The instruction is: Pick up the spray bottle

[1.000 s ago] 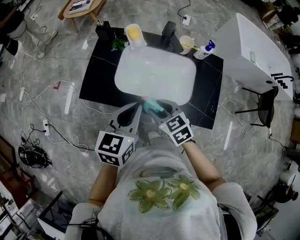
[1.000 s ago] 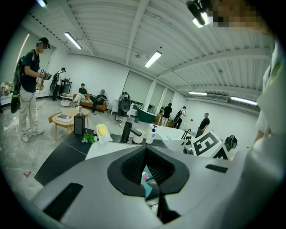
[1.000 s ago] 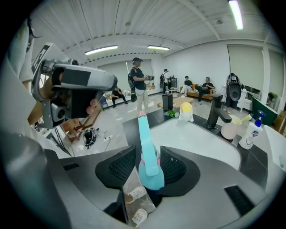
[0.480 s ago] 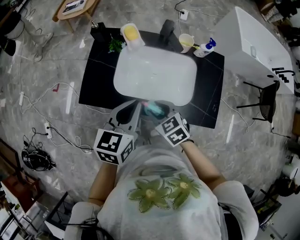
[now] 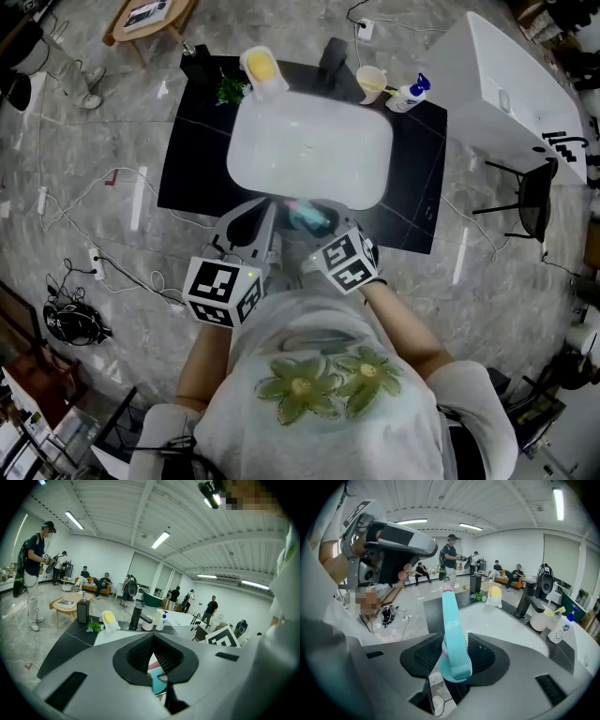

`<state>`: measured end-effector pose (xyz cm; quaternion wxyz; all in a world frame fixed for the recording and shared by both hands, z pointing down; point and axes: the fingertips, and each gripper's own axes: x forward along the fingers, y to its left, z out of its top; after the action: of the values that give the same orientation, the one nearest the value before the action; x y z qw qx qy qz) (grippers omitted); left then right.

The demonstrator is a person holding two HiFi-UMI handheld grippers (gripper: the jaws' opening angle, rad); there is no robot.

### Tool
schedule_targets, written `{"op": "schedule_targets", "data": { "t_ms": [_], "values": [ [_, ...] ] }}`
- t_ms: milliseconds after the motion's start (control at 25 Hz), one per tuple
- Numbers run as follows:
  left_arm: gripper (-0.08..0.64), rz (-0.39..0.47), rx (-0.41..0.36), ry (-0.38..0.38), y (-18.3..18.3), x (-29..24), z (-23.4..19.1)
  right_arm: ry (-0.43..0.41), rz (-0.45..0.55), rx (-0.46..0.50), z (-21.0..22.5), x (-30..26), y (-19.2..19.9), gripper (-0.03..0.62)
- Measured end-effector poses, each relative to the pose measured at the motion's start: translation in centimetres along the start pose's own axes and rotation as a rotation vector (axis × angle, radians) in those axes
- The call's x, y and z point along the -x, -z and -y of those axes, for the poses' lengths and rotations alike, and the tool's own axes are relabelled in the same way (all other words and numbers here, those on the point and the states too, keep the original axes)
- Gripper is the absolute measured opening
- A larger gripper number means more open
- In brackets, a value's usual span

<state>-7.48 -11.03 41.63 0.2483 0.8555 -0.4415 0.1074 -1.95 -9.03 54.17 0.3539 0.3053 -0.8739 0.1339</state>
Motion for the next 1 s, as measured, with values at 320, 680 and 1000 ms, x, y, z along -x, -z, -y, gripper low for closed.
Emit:
{"op": "schedule_targets", "data": {
  "t_ms": [320,680,1000],
  "values": [
    [0.009,0.007,0.002,0.001,0.1,0.6,0.2,0.027,0.036,0.021,0.0,0.1,0.0,0.147],
    [0.009,0.013,0.007,-0.006,0.4,1.0,0.2,0.044,0.064,0.026,0.1,0.4,-0.2,0.152],
    [0.009,0.018,0.01,-0.006,0.3,1.3,0.4,0.043,0.093,-0.003,0.6,1.1,-0.9,0.152]
  ]
}}
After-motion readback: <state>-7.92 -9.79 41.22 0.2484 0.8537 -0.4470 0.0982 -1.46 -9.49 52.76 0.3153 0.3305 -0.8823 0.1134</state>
